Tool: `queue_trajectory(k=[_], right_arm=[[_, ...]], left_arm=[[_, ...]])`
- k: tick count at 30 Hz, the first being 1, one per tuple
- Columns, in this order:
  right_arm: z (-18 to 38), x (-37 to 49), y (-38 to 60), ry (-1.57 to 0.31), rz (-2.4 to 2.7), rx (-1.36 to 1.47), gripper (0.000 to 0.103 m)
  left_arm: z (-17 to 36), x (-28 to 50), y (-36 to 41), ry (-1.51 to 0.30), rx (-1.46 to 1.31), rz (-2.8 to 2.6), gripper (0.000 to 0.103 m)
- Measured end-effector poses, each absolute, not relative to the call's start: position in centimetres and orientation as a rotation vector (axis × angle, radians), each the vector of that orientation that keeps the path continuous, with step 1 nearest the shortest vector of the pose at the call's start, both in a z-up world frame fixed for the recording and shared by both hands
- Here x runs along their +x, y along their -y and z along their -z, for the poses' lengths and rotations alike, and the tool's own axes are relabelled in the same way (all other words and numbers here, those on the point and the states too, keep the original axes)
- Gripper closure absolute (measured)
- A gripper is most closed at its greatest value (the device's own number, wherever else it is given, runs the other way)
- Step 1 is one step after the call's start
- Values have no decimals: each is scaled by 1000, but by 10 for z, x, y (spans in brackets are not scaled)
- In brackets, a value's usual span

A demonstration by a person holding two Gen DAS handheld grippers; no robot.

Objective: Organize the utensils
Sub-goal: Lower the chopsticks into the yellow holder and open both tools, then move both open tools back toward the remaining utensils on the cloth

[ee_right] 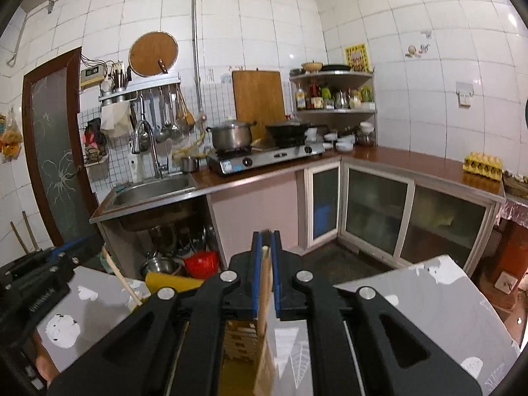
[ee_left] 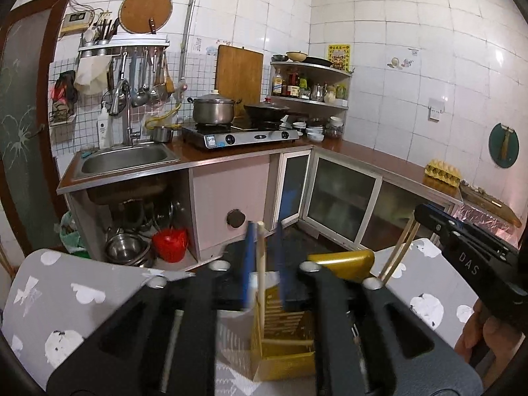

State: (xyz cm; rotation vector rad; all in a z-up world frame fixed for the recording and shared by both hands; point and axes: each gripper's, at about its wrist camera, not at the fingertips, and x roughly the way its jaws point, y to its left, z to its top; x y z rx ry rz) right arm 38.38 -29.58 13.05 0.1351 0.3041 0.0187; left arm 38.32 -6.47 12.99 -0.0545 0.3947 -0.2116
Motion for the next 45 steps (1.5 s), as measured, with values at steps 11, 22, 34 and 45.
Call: queue_trajectory(k=[11,22,34,45], right_arm=[[-156,294,307,-270,67,108,36],[-80,258,291,-443,80,109,34],[20,273,249,-709,52,65,35],[42,287,229,-830,34,23,45]], left_arm=[[-169,306,22,-336,-70,111,5],[-113,273,0,-512,-51,63,5],[0,290,12,-801,-14,66,5],[25,295,21,-849,19,40,5]])
